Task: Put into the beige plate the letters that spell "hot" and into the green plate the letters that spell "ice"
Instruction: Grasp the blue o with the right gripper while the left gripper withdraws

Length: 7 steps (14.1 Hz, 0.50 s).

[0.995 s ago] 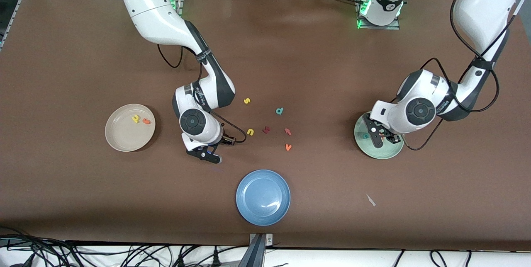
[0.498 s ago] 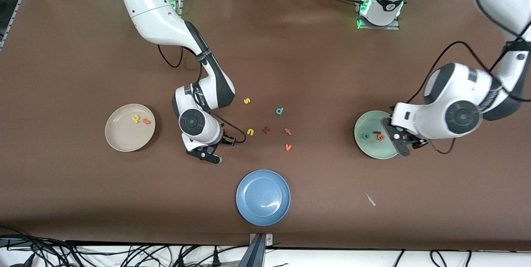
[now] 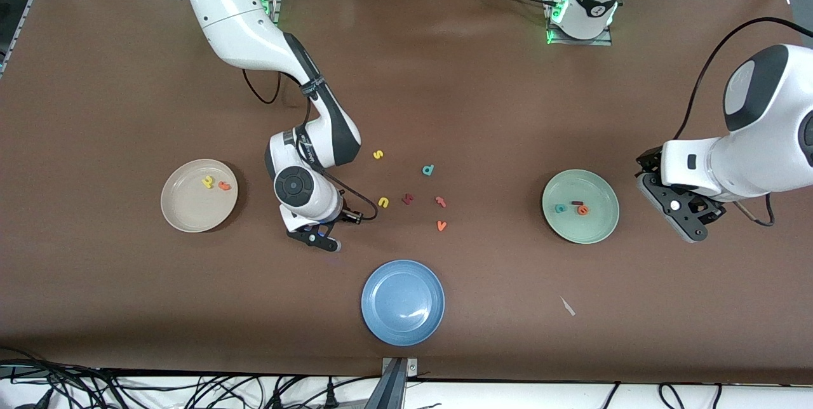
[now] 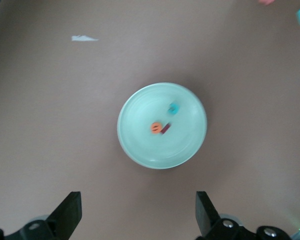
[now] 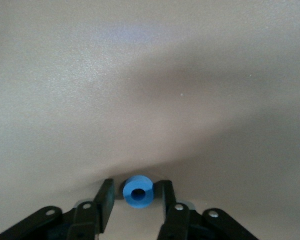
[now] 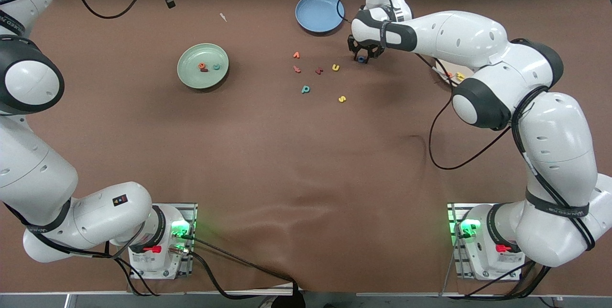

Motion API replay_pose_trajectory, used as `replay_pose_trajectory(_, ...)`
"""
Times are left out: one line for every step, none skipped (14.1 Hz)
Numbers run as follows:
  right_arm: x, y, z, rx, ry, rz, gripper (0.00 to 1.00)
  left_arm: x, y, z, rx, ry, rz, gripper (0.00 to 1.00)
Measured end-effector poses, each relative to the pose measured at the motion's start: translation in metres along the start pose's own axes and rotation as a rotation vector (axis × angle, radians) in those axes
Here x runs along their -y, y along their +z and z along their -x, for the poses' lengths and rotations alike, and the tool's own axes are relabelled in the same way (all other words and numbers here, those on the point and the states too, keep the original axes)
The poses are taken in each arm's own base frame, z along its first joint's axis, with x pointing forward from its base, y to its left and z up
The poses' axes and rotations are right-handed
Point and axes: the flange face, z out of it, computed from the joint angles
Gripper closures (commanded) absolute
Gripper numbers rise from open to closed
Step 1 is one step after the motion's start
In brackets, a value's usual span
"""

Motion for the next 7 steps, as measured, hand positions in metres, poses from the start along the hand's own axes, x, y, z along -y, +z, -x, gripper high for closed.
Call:
replay_pose_trajectory(0.0, 0.0, 0.0, 0.0, 0.0, 0.0, 0.61, -0.011, -0.005, -0.002, 0.004, -0.027, 0.031, 0.0)
replay_pose_trajectory(0.0, 0.0, 0.0, 0.0, 0.0, -0.001, 0.62, -0.023, -0.012, -0.003, 0.009, -0.054, 0.056, 0.0)
replay_pose_trajectory(0.0, 0.0, 0.0, 0.0, 0.001, -0.001, 0.65, -0.034, -0.022, -0.003, 0.008, -0.079, 0.078, 0.0)
replay_pose_trajectory(0.0, 0.0, 0.0, -0.001, 0.001, -0.001, 0.68, -0.045, -0.031, -0.001, 0.006, -0.105, 0.105, 0.0)
replay_pose_trajectory(0.0, 0.0, 0.0, -0.001, 0.001, -0.001, 0.69, -0.054, -0.037, 0.001, 0.013, -0.129, 0.133, 0.0)
replay_pose_trajectory(0.0, 0.0, 0.0, 0.0, 0.001, -0.001, 0.7, -0.06, -0.043, 0.004, 0.018, -0.152, 0.144, 0.0)
replay_pose_trajectory(0.0, 0.0, 0.0, -0.001, 0.001, -0.001, 0.73, -0.065, -0.051, 0.005, 0.016, -0.174, 0.135, 0.0)
